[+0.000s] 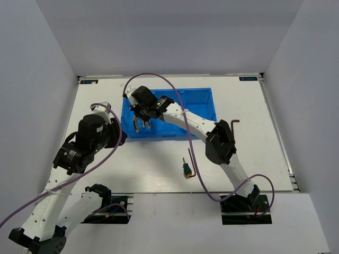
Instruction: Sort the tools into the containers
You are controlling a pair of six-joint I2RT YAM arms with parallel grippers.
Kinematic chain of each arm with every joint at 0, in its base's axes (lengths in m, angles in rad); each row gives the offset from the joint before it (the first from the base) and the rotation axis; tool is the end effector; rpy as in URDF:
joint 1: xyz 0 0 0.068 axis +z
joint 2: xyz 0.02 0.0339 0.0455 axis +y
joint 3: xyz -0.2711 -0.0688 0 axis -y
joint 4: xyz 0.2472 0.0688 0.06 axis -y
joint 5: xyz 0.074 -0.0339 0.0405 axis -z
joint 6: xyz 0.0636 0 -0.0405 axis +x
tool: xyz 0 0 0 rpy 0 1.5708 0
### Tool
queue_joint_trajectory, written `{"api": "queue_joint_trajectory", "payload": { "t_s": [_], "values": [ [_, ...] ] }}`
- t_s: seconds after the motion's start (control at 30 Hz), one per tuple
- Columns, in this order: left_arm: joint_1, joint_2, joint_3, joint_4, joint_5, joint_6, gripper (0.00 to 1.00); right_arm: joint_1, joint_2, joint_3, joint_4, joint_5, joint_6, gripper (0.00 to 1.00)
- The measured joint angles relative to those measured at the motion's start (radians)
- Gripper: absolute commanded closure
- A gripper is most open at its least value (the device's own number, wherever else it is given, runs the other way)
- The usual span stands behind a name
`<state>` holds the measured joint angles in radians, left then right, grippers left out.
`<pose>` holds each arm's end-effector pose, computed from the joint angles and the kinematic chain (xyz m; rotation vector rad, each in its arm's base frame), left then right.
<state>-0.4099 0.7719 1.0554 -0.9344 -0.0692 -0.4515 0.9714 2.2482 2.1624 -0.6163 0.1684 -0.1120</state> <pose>0.1445 -0.0580 0.3461 -0.0853 2.2474 -0.3944 0.3167 0.4446 0.2751 -1.0957 1.9935 0.2649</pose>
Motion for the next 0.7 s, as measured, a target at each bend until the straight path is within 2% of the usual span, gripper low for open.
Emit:
{"api": "queue_joint_trajectory", "payload": {
  "t_s": [0.13,0.2,0.3,0.4,0.53,0.6,0.63,0.67,0.7],
  "values": [
    [0.0,-0.01,0.0,0.0,0.0,-0.003,0.51,-0.031,0.066,0.015,0.052,0.026,0.006,1.0],
    [0.0,-0.015,0.0,0.0,0.0,-0.006,0.46,-0.042,0.076,0.016,0.069,0.029,0.008,1.0],
    [0.0,-0.016,0.0,0.0,0.0,-0.009,0.41,-0.052,0.076,0.016,0.094,0.028,0.011,0.77],
    [0.0,-0.008,0.0,0.003,0.008,-0.01,0.39,-0.056,0.076,0.016,0.108,0.027,0.016,0.61],
    [0.0,0.019,-0.006,0.025,0.045,0.002,0.38,-0.061,0.071,0.016,0.122,0.005,0.028,0.52],
    [0.0,0.039,-0.017,0.045,0.074,0.012,0.4,-0.063,0.062,0.016,0.118,-0.013,0.032,0.52],
    [0.0,0.052,-0.023,0.053,0.09,0.017,0.48,-0.064,0.054,0.014,0.117,-0.019,0.036,0.56],
    [0.0,0.063,-0.029,0.064,0.108,0.023,0.56,-0.066,0.039,0.013,0.114,-0.028,0.043,0.62],
    [0.0,0.074,-0.037,0.076,0.125,0.029,0.64,-0.068,0.023,0.008,0.112,-0.035,0.047,0.81]
  ]
}}
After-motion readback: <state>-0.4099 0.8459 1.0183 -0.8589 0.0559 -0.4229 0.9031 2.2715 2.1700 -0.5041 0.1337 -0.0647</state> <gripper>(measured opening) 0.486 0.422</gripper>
